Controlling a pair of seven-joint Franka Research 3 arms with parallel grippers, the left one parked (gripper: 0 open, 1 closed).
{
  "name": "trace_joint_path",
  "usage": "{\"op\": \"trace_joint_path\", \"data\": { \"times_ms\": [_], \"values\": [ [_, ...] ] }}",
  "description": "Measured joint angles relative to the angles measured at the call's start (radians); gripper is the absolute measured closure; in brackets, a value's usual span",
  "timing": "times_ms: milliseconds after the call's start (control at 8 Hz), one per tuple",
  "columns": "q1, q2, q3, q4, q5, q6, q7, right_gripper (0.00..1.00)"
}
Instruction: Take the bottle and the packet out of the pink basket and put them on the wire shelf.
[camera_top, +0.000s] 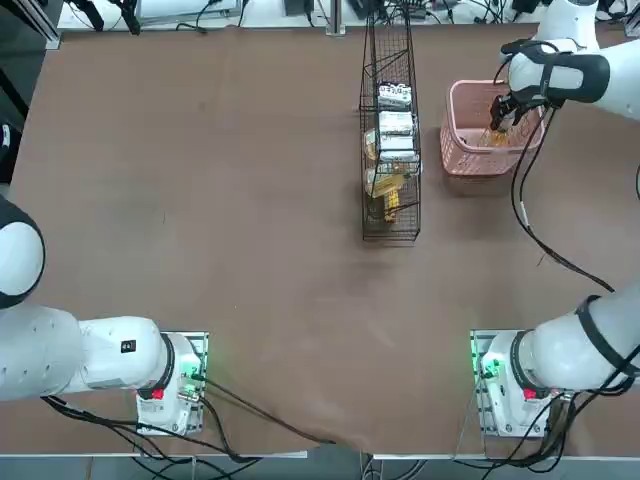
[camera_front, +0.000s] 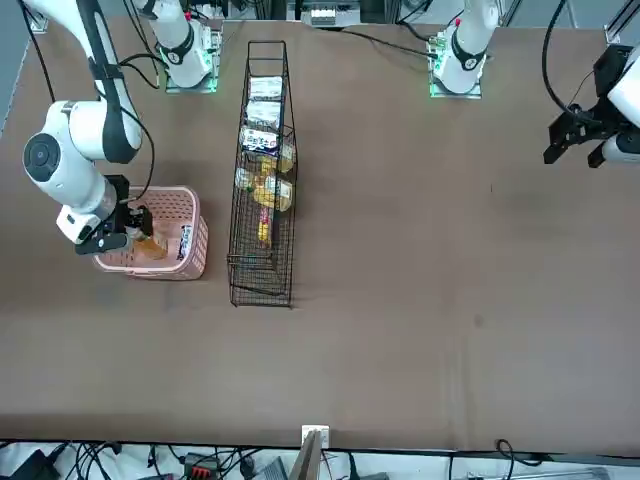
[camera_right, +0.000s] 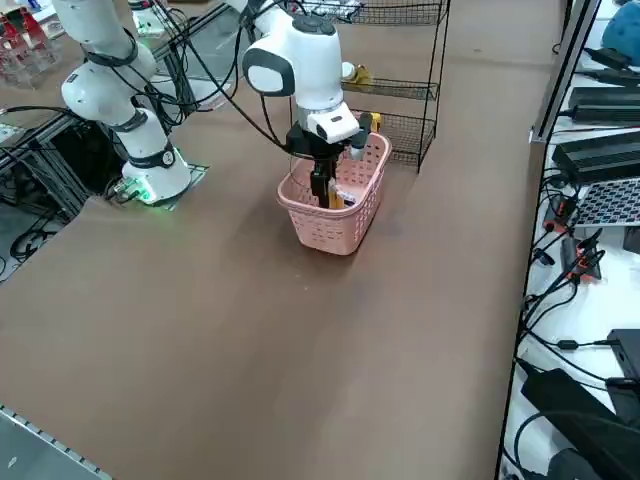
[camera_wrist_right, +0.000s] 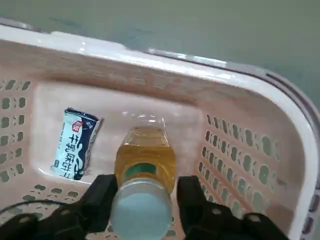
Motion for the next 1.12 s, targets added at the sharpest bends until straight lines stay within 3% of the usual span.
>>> {"op": "trace_joint_path", "data": {
  "times_ms": [125,625,1125],
  "values": [
    [0.000,0.000,0.000,0.000,0.000,0.000,0.000,0.42],
    [0.000,-0.011,0.000,0.020,0.000,-0.017,-0.002,0.44],
    [0.000,-0.104,0.000,0.204,0.004,-0.289,-0.002,0.44]
  ]
}}
